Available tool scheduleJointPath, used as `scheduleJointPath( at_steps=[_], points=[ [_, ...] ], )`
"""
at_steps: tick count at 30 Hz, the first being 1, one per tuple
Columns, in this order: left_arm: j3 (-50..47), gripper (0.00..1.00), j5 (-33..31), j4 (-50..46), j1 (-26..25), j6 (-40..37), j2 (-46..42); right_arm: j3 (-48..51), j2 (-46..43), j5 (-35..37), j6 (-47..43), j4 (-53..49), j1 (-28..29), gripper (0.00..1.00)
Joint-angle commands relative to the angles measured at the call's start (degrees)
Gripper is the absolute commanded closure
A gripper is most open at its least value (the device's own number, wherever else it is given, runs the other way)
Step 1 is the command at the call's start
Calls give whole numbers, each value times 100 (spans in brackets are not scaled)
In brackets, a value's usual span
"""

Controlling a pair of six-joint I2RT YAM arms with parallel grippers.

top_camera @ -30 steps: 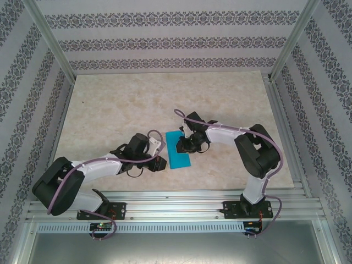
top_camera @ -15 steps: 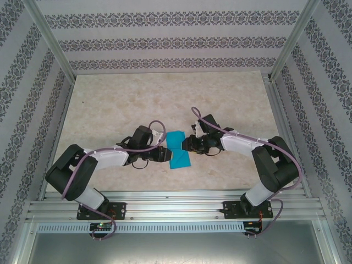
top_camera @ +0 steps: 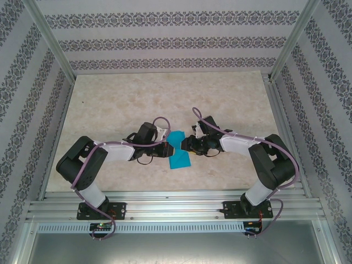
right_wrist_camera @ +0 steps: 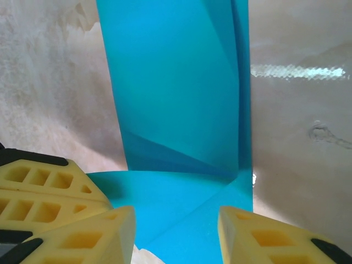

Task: Fold a paper plane with a square sheet of paper (fold left side to right side)
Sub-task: Fold the triangle a second time at the center of the table, then turn over the paper at the center of the table.

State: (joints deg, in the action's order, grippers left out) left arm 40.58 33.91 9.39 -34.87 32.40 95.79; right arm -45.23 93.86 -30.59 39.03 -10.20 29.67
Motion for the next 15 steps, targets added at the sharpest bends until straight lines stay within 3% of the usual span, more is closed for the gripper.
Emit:
scheduleJointPath(
  at_steps=[1, 11, 15],
  points=[
    [-44, 94, -188, -25, 80, -120, -133, 58, 111, -119, 61, 220, -58, 55],
    [-140, 94, -253, -1, 109, -121, -113, 58, 447, -366, 248, 668, -18, 56],
    [-155, 95, -245, 34, 111, -120, -86, 76, 553, -538, 395, 1009, 47, 61]
  ],
)
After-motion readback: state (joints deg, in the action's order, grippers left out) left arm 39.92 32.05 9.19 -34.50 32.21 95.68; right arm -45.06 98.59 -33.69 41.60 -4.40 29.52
